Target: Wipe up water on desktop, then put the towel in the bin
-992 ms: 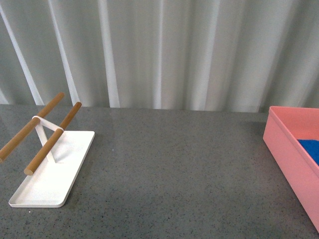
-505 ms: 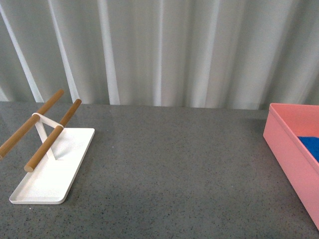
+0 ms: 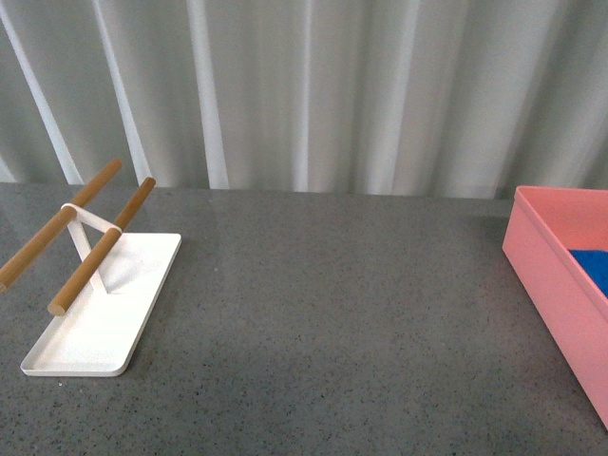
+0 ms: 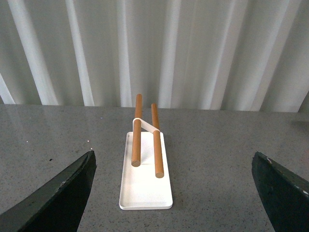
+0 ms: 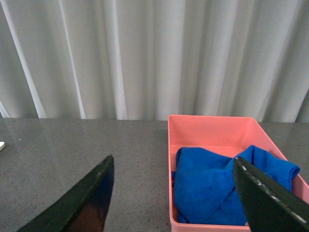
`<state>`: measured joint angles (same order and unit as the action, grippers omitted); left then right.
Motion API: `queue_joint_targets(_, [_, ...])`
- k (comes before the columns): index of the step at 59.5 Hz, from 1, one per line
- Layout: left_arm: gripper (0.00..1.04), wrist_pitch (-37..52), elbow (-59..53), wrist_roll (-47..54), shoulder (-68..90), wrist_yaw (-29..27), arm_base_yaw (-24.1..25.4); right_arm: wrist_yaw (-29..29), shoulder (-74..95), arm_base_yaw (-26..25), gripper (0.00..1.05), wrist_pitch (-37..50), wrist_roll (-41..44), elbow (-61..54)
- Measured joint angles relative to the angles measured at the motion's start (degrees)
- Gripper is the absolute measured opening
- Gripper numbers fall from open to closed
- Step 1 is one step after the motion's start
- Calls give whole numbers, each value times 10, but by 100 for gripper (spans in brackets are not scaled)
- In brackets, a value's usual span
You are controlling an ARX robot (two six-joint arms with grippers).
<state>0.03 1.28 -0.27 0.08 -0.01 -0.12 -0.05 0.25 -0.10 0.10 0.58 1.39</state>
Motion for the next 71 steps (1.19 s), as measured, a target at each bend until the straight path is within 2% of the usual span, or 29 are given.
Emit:
queue_joint_targets(5, [98, 0, 0, 0, 0, 0, 0, 0, 0, 0, 94, 0, 0, 0])
queue_joint_targets(8, [98, 0, 0, 0, 0, 0, 0, 0, 0, 0, 100, 0, -1, 0])
queue_joint_targets(12, [98, 0, 0, 0, 0, 0, 0, 0, 0, 0, 97, 0, -1, 0])
queue_joint_targets(71, [98, 0, 0, 0, 0, 0, 0, 0, 0, 0, 98, 0, -1, 0])
